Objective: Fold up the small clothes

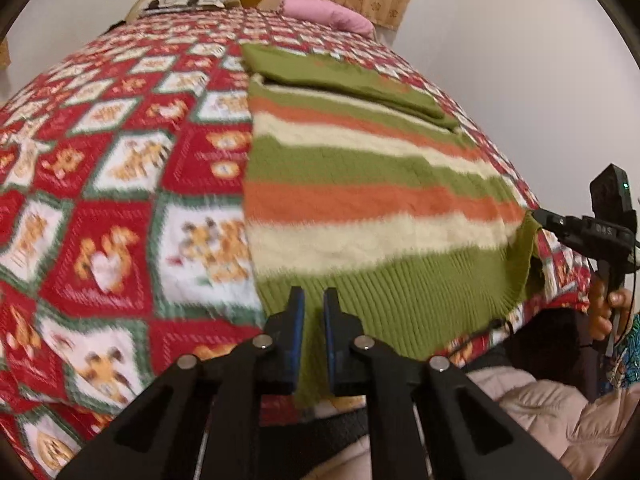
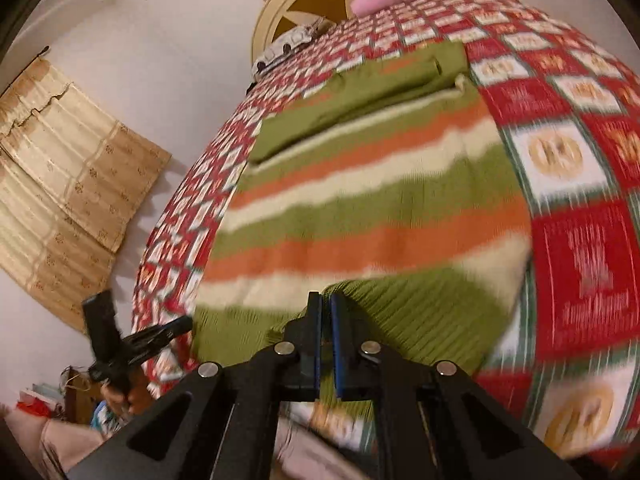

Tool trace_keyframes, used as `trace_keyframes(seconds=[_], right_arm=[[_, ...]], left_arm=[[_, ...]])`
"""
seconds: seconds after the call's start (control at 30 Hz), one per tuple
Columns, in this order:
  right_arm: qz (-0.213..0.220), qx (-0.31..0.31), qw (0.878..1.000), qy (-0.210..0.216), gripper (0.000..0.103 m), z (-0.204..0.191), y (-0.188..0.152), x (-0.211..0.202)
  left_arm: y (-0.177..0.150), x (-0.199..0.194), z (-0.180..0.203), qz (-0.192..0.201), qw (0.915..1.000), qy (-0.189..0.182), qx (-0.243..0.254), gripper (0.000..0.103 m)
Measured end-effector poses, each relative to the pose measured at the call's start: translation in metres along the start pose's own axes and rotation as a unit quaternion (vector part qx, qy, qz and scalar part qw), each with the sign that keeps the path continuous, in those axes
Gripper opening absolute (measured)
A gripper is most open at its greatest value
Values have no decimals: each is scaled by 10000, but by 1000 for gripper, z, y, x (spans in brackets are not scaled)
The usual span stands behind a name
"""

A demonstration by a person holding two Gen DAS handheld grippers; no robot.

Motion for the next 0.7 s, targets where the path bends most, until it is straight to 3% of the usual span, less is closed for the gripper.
trace_keyframes(seconds=[0.1,0.27,0.3,0.37,0.4,0.43,0.5,0.53,0.57,0.7], right_arm=[[135,107,9999,-13,0,5,27,16],[387,179,9977,-532,0,23,70,35],[378,233,9979,-475,0,26,73,34],[211,412,9987,-198,0,34,69,24],[104,418,9987,-272,0,35,64,18],[-29,358,9978,-553,6,35,55,10],[-32,267,9956,-903,49,34,38,-3],[96,264,9940,-1055,81,35,23,-14],[193,284,9929,-1139,88,35,14,-21],[104,345,9890,-1434,88,38,-21,-34]], left_arm=[[11,-8,-12,155,9997,184,-51,10],[22,-21,-33,354,9983,418,-200,11],[22,-23,-36,362,9981,472,-190,12],[20,-25,-40,354,9981,472,-176,19],[18,-24,-42,346,9982,459,-166,25],[18,-23,-43,350,9982,460,-151,30],[19,-18,-43,370,9982,443,-137,33],[20,-14,-42,359,9985,379,-165,33],[22,-10,-41,328,9988,298,-195,33],[29,5,-26,248,9996,46,-93,33]])
Point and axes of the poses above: each gripper's, at about its wrist camera, not at the fingertips, and x roughly the way its jaws point, z to its right, y to its top, the point moved 1 cm from there along x, roughly the way its jaws point, and after that the axes turned 2 degrees about x, right-handed, at the moved point
